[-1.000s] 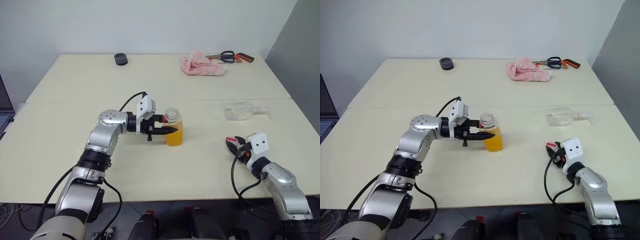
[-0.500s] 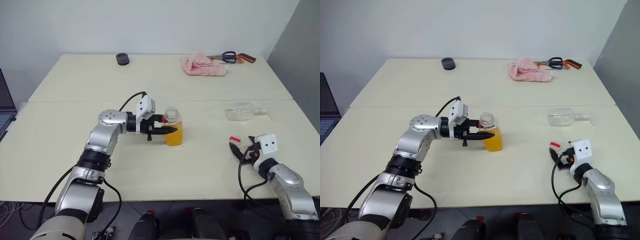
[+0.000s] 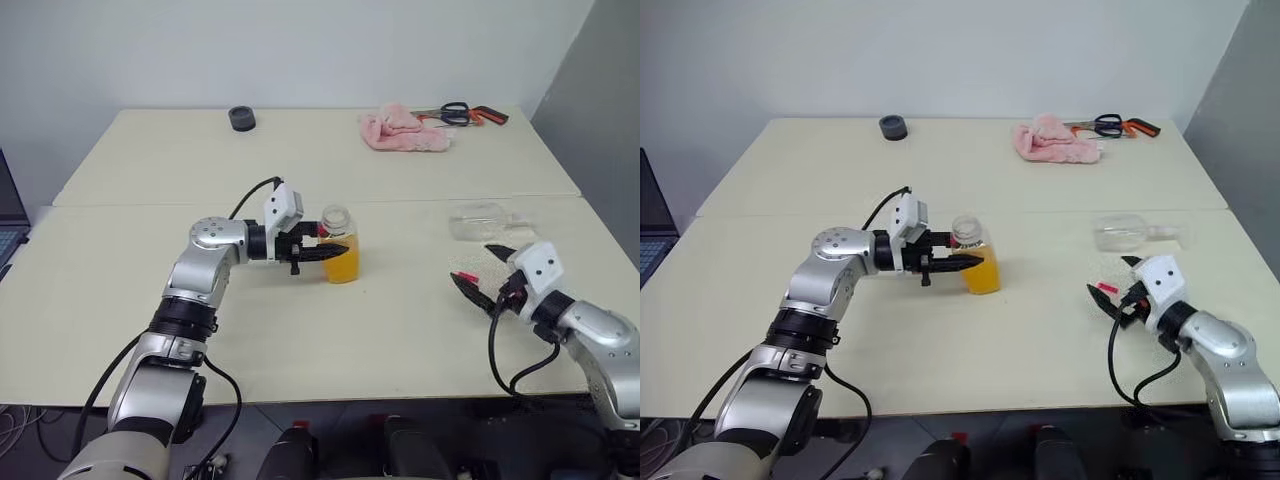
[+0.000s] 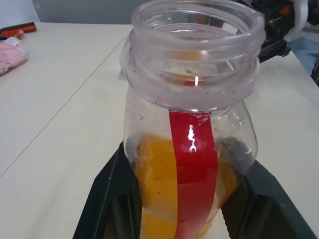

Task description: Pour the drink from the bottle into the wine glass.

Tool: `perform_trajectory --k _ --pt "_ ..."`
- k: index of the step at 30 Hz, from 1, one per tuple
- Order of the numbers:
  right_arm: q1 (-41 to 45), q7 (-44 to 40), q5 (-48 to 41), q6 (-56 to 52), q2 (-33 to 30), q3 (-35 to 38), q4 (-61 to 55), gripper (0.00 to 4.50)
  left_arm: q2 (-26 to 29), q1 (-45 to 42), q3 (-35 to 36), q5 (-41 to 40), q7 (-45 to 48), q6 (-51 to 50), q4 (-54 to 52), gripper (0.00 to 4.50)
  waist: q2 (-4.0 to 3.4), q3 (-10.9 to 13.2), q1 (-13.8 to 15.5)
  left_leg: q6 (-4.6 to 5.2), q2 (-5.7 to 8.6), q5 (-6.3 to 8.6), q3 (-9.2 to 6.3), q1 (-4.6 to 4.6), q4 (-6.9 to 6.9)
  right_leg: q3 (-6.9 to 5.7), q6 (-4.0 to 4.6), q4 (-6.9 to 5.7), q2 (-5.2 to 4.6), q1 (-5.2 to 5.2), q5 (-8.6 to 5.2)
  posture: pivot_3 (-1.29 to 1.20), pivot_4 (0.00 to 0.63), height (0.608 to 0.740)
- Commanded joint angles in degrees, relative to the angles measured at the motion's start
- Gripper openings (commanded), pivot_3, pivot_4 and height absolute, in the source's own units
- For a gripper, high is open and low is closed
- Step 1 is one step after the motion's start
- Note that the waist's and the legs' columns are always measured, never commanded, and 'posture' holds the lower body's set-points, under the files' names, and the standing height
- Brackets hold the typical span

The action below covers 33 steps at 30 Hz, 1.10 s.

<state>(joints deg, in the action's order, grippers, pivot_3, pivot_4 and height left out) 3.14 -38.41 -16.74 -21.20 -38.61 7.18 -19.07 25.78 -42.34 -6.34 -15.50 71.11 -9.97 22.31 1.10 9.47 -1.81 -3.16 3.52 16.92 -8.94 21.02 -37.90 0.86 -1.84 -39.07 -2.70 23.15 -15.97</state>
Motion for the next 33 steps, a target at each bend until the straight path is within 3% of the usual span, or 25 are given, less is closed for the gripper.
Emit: perform_trajectory --k 1,7,16,23,33 --pt "2.56 -3.45 -4.93 -4.73 -0.71 -1.82 -5.83 4.50 1.20 -1.45 2.86 -0.89 -1.79 0.49 -0.81 1.64 0.00 0.00 -0.03 0.00 0.00 0.00 0.00 0.01 0.00 0.00 0.00 0.00 -0.01 0.00 0.00 0.00 0.150 0.740" --pt "15.08 -3.04 -9.24 -11.51 5.12 -9.34 -8.11 4.50 3.26 -2.39 6.40 0.24 -8.15 1.67 3.18 1.64 0.00 0.00 -0.43 -0.01 -0.10 0.00 -0.05 -0.04 0.00 -0.01 0.00 -0.03 0.00 0.02 0.00 0.00 0.150 0.740" --pt "28.03 -3.66 -5.58 -11.24 13.34 -19.67 0.10 4.50 4.75 -2.20 11.10 2.75 -20.74 3.27 7.68 1.64 0.00 0.00 0.03 -0.03 0.06 -0.01 -0.12 0.10 0.00 -0.05 0.03 0.04 -0.15 0.12 0.02 0.00 0.150 0.740" --pt "32.68 -4.62 -2.60 -9.47 17.25 -23.25 5.42 4.50 4.67 -2.09 13.89 5.84 -33.92 4.40 11.33 1.64 0.00 0.00 -0.05 -0.03 0.12 -0.01 -0.20 0.11 0.01 -0.05 0.03 0.03 -0.23 0.15 0.02 0.00 0.150 0.740" --pt "35.35 -3.48 1.05 -8.67 20.89 -24.19 8.54 4.50 3.10 -1.14 16.63 4.38 -42.88 -0.24 12.46 1.64 0.01 -0.01 -0.13 -0.03 0.10 -0.01 -0.19 0.11 0.00 -0.04 0.06 -0.02 -0.23 0.18 0.04 0.00 0.150 0.740"
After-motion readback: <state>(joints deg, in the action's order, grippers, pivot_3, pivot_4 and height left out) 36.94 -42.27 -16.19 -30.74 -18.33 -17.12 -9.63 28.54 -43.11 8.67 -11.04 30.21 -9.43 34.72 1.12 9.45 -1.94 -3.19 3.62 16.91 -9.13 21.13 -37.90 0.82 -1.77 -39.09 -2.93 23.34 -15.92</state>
